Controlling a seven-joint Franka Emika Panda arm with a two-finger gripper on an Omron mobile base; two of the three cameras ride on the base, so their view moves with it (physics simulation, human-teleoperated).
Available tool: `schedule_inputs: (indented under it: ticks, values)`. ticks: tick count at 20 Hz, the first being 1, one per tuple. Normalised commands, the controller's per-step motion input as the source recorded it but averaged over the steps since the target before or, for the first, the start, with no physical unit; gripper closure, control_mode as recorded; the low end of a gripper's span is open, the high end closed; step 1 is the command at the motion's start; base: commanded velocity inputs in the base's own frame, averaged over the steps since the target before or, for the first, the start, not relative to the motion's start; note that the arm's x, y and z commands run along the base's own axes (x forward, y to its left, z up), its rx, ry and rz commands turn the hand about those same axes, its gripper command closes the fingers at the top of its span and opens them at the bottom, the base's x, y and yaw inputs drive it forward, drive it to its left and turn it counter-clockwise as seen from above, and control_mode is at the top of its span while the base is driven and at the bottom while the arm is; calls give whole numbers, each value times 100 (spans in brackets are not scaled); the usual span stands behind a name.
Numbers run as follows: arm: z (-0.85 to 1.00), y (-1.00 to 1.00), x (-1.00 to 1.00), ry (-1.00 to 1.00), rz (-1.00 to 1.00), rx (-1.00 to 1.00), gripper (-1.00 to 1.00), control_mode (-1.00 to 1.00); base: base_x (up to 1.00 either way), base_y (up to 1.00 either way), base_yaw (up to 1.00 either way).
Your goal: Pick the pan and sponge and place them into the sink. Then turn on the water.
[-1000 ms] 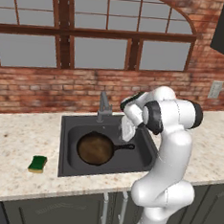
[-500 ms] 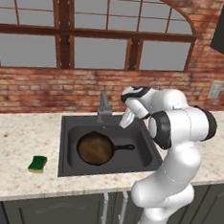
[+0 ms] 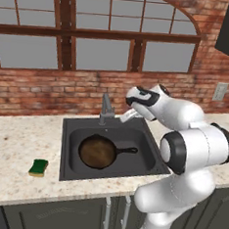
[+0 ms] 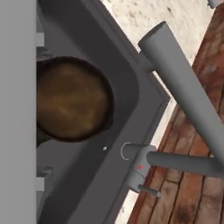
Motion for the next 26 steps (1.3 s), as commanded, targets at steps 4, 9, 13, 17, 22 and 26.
schedule_inputs:
  ticks: [4, 9, 13, 17, 22, 26]
  values:
    - [45, 15, -48, 18, -40, 28, -100, -100, 0, 0, 0]
    - [65, 50, -46, 15, -33, 21, -100, -100, 0, 0, 0]
    - [41, 72, -37, 21, -28, 13, -100, -100, 0, 0, 0]
    - [5, 63, -32, 30, -23, 9, -100, -100, 0, 0, 0]
    - [17, 54, -17, 32, -9, 12, -100, -100, 0, 0, 0]
    - [28, 45, 0, 36, 0, 16, -100, -100, 0, 0, 0]
